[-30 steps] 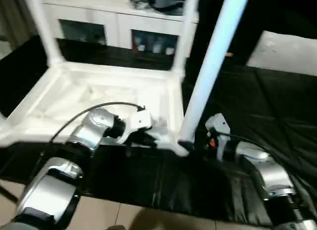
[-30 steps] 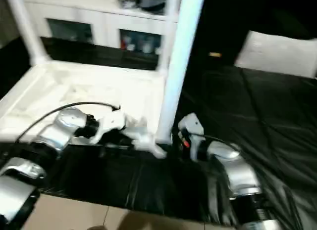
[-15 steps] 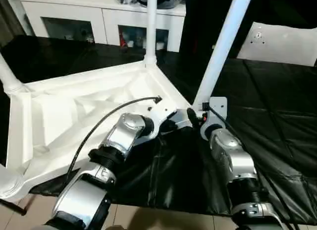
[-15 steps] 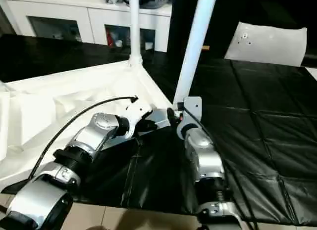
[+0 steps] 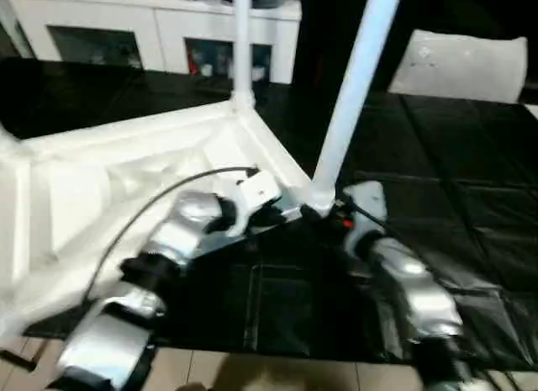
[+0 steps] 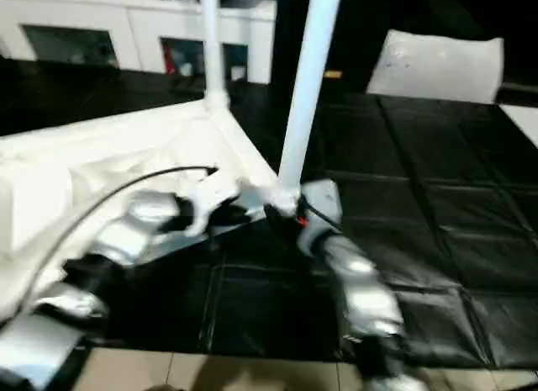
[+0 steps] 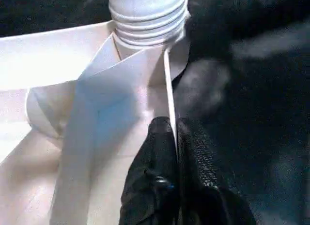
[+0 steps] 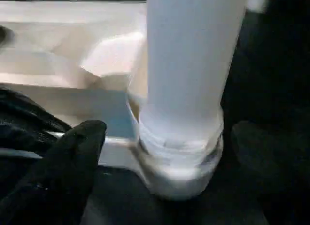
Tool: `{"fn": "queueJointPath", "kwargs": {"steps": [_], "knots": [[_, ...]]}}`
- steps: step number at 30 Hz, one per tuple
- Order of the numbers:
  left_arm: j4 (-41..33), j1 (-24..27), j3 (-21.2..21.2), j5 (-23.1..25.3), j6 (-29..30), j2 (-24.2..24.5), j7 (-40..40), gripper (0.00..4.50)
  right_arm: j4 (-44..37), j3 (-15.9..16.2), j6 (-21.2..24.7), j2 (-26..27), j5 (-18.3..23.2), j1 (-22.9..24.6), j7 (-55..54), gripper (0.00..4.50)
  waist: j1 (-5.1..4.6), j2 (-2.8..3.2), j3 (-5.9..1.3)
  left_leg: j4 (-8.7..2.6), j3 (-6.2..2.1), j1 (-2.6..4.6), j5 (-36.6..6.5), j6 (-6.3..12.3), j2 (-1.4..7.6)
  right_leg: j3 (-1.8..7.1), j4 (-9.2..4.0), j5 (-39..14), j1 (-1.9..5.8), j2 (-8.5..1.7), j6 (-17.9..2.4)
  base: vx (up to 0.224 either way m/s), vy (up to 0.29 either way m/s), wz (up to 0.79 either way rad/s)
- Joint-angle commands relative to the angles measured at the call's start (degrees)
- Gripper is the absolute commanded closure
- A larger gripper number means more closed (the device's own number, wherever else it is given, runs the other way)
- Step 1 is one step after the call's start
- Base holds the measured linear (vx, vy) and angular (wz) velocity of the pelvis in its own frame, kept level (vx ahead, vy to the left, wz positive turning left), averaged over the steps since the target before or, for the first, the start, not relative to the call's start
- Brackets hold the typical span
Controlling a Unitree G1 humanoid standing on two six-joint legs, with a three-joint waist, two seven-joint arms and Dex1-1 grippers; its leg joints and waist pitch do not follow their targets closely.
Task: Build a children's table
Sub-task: Rotate leg to tighten
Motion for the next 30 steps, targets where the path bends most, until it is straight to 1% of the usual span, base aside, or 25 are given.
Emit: {"fn": "queueJointPath", "kwargs": {"steps": [1,2,3,4,5,6,7,8,10,11,12,13,15,16,17,19,20,22,25,27,29,30], "knots": [[-0.4,1.0,-3.1,0.3,-2.4,1.0,-5.2,4.50,-3.3,1.1,-0.4,-2.5,1.5,1.2,5.5,0.01,0.39,-0.09,-3.39,-3.48,-1.20,0.25,-2.5,6.46,3.93,4.28,-3.84,4.5,3.18,-5.48,-14.0,0.000,0.000,0.00],[-0.3,1.2,-3.6,0.2,-3.6,1.9,-7.2,4.50,-4.1,1.7,-0.5,-4.5,2.0,1.4,8.5,0.01,0.52,-0.06,-3.38,-3.45,-1.20,0.27,-2.7,6.40,3.92,4.25,-3.88,4.1,3.15,-5.45,-14.0,0.000,0.000,0.00],[-0.3,1.3,-3.6,0.2,-3.7,2.0,-7.4,4.50,-4.1,1.7,-0.4,-4.8,2.1,1.5,8.8,0.01,0.78,-0.07,-3.36,-3.47,-1.14,0.42,-3.3,6.29,4.04,4.31,-3.92,3.5,3.08,-5.47,-13.9,0.000,0.000,0.00],[-0.2,1.4,-3.9,0.0,-4.6,2.7,-9.1,4.50,-4.7,2.2,-0.4,-6.6,2.6,1.6,11.6,0.01,0.83,-0.06,-3.29,-3.54,-1.14,0.42,-4.0,5.95,4.05,4.29,-4.00,2.6,3.00,-5.48,-14.2,0.000,0.000,0.00],[0.0,1.4,-4.1,-0.2,-5.4,3.3,-10.6,4.50,-4.9,2.7,-0.7,-8.3,2.9,1.5,14.0,0.01,0.84,-0.39,-3.28,-3.56,-1.10,0.38,-4.4,5.87,4.05,4.27,-4.12,1.8,3.08,-5.48,-14.1,0.000,0.000,0.00],[0.4,1.2,-4.2,-0.9,-6.9,4.2,-13.8,4.50,-4.9,3.2,0.1,-11.1,4.2,1.1,18.4,0.01,1.00,-0.34,-3.24,-3.48,-1.04,0.35,-4.9,5.63,3.91,4.32,-4.18,0.8,3.12,-5.50,-14.0,0.000,0.000,0.00],[0.4,1.1,-4.4,-1.4,-7.4,4.7,-15.8,4.50,-4.7,3.6,-0.2,-12.3,4.3,0.7,20.4,0.01,1.05,-0.44,-3.15,-3.56,-1.06,0.27,-5.0,5.41,4.03,4.34,-4.28,-0.2,3.10,-5.55,-13.7,0.000,0.000,0.00],[0.3,1.0,-4.5,-1.7,-7.6,5.1,-17.2,4.50,-4.4,4.0,-0.2,-13.2,4.3,0.3,22.1,0.01,1.06,-0.40,-3.17,-3.56,-1.09,0.30,-5.2,5.22,4.05,4.32,-4.24,-0.6,3.08,-5.54,-13.7,0.000,0.000,0.00],[0.4,0.8,-4.9,-2.1,-8.4,5.7,-19.7,4.50,-3.8,4.9,-0.6,-14.4,4.4,-0.3,24.7,0.01,1.13,-0.51,-3.20,-3.49,-1.07,0.27,-5.4,4.92,3.96,4.30,-4.22,-1.2,3.00,-5.58,-13.8,0.000,0.000,0.00],[0.4,0.8,-4.9,-2.1,-8.4,5.7,-19.7,4.50,-3.8,4.9,-0.6,-14.4,4.4,-0.3,24.7,0.01,1.13,-0.51,-3.20,-3.49,-1.07,0.27,-5.4,4.92,3.96,4.30,-4.22,-1.2,3.00,-5.58,-13.8,0.000,0.000,0.00],[1.0,0.4,-5.4,-2.3,-9.4,6.5,-21.9,4.50,-2.9,6.0,-1.2,-15.6,3.9,-1.0,26.9,0.01,1.25,-0.45,-3.22,-3.50,-1.08,0.34,-5.1,4.77,4.01,4.28,-4.20,-1.1,2.93,-5.57,-14.0,0.000,0.000,0.00],[1.4,0.1,-5.9,-2.3,-10.1,7.0,-23.3,4.50,-2.4,6.6,-1.3,-16.1,4.3,-1.5,28.9,0.01,1.37,-0.41,-3.32,-3.44,-1.06,0.39,-4.7,4.88,3.94,4.24,-4.13,-0.7,2.96,-5.52,-14.1,0.000,0.000,0.00],[1.9,-0.5,-6.7,-2.0,-11.4,7.7,-25.4,4.50,-1.3,7.0,-1.2,-16.4,5.7,-2.5,31.7,0.01,1.62,-0.42,-3.42,-3.36,-1.07,0.36,-3.7,5.31,4.01,4.27,-3.82,1.4,3.03,-5.54,-14.4,0.000,0.000,0.00],[2.0,-0.7,-6.9,-1.9,-11.7,7.9,-26.2,4.50,-0.8,7.3,-1.4,-16.4,6.1,-3.0,32.8,0.18,1.86,-0.38,-3.54,-3.27,-1.02,0.45,-3.1,5.53,4.04,4.23,-3.60,2.7,2.98,-5.52,-14.8,0.000,0.000,0.00],[2.1,-0.9,-7.1,-1.8,-12.3,8.1,-26.9,4.50,-0.1,7.8,-2.1,-16.7,6.0,-3.5,33.6,0.18,1.94,-0.34,-3.49,-3.27,-1.01,0.41,-3.0,5.62,4.04,4.20,-3.60,3.0,2.95,-5.51,-15.0,0.000,0.000,0.00],[2.3,-1.2,-7.4,-1.5,-13.1,8.3,-27.8,4.50,0.9,8.5,-3.0,-16.9,5.8,-4.1,34.6,0.40,2.24,-0.31,-3.54,-3.26,-0.99,0.45,-2.5,5.58,4.13,4.15,-3.42,4.1,2.99,-5.52,-15.3,0.000,0.000,0.00],[2.4,-1.4,-7.6,-1.3,-13.5,8.4,-28.2,4.50,1.5,8.8,-3.2,-16.9,5.7,-4.4,35.4,0.40,2.31,-0.30,-3.58,-3.25,-0.98,0.49,-2.6,5.55,4.17,4.13,-3.38,4.2,2.97,-5.53,-15.3,0.000,0.000,0.00],[2.7,-1.7,-7.9,-1.0,-13.8,8.5,-28.6,4.50,2.2,9.1,-3.2,-16.8,5.7,-5.0,36.5,0.63,2.46,-0.39,-3.61,-3.21,-0.96,0.43,-2.9,5.38,4.15,4.08,-3.34,3.9,3.06,-5.54,-15.6,0.000,0.000,0.00],[3.2,-2.2,-7.8,-1.1,-14.2,8.5,-29.2,4.50,2.9,9.4,-3.2,-16.7,5.9,-5.6,37.7,0.76,2.50,-0.37,-3.64,-3.19,-0.99,0.35,-2.9,5.20,4.11,4.04,-3.33,3.5,3.12,-5.52,-15.4,0.000,0.000,0.00],[3.9,-2.6,-7.9,-1.3,-14.7,8.4,-29.7,4.50,3.9,9.8,-3.5,-16.6,6.1,-6.5,38.9,0.96,2.49,-0.39,-3.62,-3.17,-0.94,0.33,-3.2,5.02,4.03,4.02,-3.42,2.7,3.12,-5.51,-15.3,0.000,0.000,0.00],[3.9,-2.6,-7.9,-1.3,-14.8,8.3,-29.8,4.50,4.1,10.0,-3.7,-16.6,6.2,-6.7,39.3,1.11,2.61,-0.41,-3.65,-3.14,-0.95,0.34,-3.1,4.88,4.12,4.05,-3.37,2.8,3.12,-5.57,-15.3,0.000,0.000,0.00],[4.0,-2.7,-7.9,-1.3,-14.9,8.3,-30.0,4.50,4.4,10.1,-3.9,-16.7,6.4,-6.8,39.8,1.13,2.69,-0.42,-3.75,-3.11,-0.98,0.38,-2.5,4.95,4.15,4.03,-3.19,3.9,3.14,-5.52,-15.4,0.000,0.000,0.00]]}}
